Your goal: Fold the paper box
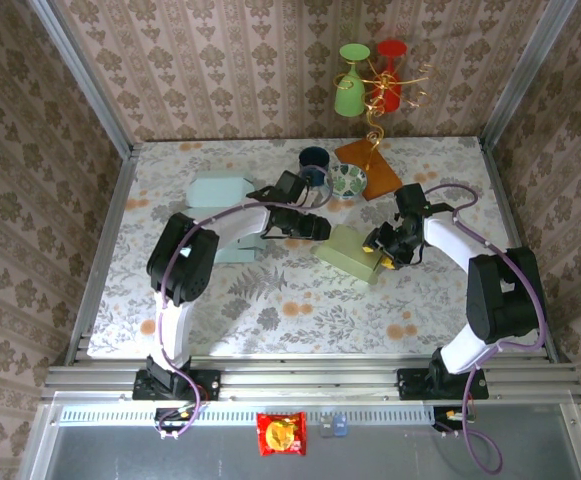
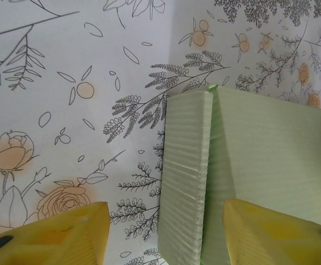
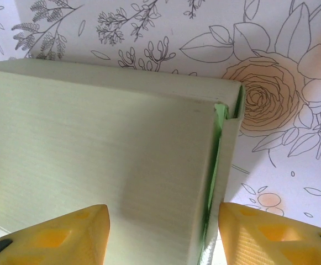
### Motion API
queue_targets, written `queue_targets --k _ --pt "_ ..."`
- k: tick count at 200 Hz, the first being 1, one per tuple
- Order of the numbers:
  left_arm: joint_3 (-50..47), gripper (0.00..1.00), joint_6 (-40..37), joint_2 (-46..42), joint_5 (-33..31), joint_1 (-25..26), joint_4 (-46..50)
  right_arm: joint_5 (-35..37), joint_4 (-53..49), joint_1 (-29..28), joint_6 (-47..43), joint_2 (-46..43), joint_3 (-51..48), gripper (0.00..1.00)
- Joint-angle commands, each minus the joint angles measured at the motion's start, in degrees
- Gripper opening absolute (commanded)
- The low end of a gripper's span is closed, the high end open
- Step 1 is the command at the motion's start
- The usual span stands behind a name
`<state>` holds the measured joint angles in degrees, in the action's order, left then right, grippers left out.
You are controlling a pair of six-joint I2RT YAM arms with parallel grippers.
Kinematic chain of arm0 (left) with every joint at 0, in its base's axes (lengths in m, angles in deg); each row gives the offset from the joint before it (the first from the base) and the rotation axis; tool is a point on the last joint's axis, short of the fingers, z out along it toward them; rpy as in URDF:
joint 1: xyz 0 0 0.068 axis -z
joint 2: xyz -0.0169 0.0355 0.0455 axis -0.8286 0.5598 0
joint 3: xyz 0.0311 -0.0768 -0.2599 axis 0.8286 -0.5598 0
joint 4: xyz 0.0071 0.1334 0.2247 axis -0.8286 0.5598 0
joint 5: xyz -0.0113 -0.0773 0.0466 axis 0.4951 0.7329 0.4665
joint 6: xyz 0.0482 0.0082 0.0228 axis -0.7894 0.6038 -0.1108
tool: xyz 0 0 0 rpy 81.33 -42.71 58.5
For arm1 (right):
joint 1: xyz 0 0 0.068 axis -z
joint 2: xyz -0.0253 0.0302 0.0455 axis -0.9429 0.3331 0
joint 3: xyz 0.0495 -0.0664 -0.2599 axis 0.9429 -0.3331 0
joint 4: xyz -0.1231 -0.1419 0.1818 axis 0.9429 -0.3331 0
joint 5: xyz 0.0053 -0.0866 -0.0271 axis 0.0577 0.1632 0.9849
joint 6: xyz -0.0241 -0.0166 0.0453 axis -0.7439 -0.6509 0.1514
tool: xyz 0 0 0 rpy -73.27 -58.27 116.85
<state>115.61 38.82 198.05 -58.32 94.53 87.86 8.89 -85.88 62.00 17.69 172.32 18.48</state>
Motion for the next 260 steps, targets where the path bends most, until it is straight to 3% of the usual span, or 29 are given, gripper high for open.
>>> queue_targets --k 1,70,97,119,143,173,260 --pt "-1.46 0.56 1.13 -1.58 1.15 0.67 -0.83 -0.23 -0.53 -0.12 -1.64 -0.25 -1.24 0.57" --pt "-2.83 0.54 2.86 -4.40 -1.17 1.65 -1.51 -0.14 -0.60 0.01 -4.28 0.10 -1.92 0.57" --pt "-4.46 0.58 4.16 -8.93 -4.18 0.88 -1.75 -0.21 -1.13 0.09 -5.81 0.89 -1.61 0.57" --pt "-3.88 0.62 4.71 -8.61 0.00 -0.33 -3.49 -0.28 -1.30 0.14 -6.45 1.31 -1.25 0.57" --pt "1.98 0.61 1.78 -2.84 6.25 -0.29 1.08 -0.57 -1.46 0.10 -6.88 1.93 -1.00 0.57" --pt "5.33 0.60 -2.03 1.07 6.53 0.86 5.97 -0.56 -1.65 0.10 -6.97 2.09 -0.90 0.57" --pt "4.12 0.55 -1.56 2.81 7.24 2.06 4.77 -1.00 -1.27 0.10 -7.25 2.67 -1.42 0.54"
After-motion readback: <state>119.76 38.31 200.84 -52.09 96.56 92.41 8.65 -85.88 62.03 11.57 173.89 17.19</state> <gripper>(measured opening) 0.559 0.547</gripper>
